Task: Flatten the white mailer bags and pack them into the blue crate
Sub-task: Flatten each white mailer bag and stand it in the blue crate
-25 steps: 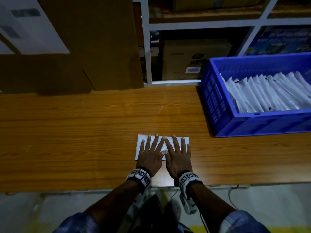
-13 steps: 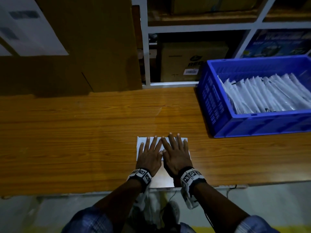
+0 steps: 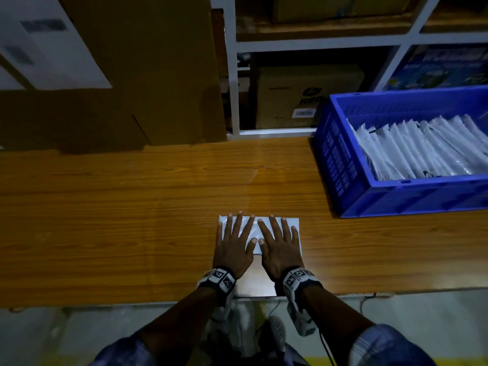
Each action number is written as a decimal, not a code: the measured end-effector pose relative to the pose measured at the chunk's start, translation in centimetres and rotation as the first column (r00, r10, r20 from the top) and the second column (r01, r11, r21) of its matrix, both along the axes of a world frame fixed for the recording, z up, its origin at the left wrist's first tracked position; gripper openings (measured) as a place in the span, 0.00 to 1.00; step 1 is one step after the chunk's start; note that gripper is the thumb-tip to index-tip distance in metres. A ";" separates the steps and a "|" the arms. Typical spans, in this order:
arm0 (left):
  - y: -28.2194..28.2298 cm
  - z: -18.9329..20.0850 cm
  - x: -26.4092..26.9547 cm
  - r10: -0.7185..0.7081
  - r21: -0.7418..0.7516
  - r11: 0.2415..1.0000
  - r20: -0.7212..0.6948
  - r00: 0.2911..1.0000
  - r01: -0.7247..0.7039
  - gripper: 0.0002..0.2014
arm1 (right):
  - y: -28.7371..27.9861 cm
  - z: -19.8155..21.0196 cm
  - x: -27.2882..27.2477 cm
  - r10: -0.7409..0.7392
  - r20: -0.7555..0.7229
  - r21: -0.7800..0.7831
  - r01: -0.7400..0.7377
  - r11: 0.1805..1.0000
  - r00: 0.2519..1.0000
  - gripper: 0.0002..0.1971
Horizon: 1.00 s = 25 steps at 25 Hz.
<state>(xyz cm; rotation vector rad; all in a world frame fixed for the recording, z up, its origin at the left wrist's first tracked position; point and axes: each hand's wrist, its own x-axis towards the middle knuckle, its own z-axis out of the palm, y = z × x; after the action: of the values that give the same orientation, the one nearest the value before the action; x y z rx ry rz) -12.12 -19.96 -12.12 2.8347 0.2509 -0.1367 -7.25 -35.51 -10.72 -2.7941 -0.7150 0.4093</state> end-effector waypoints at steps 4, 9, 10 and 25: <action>0.1 -0.3 -0.3 -0.067 0.036 0.997 -0.029 0.997 0.068 0.32 | -0.3 0.1 0.5 0.046 -0.051 0.020 -0.045 0.999 0.998 0.27; -0.2 -0.8 -0.3 -0.014 0.010 1.000 -0.047 0.999 0.014 0.31 | -1.0 1.3 0.6 0.032 -0.087 0.085 -0.024 0.996 0.996 0.28; -0.2 -0.7 -0.3 -0.010 0.011 1.000 -0.044 0.999 0.010 0.31 | -1.0 1.5 0.4 0.007 -0.047 0.081 -0.003 0.997 0.999 0.28; -1.9 -0.3 -0.2 -0.050 0.103 0.993 -0.049 0.998 0.055 0.31 | -0.8 0.5 0.9 0.053 -0.142 -0.074 -0.064 0.995 0.989 0.31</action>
<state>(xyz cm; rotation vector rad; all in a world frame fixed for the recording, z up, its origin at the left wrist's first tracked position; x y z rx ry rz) -12.32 -21.89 -12.47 2.9458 0.1990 -0.2058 -6.36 -36.33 -10.24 -2.7876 -0.7658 0.6504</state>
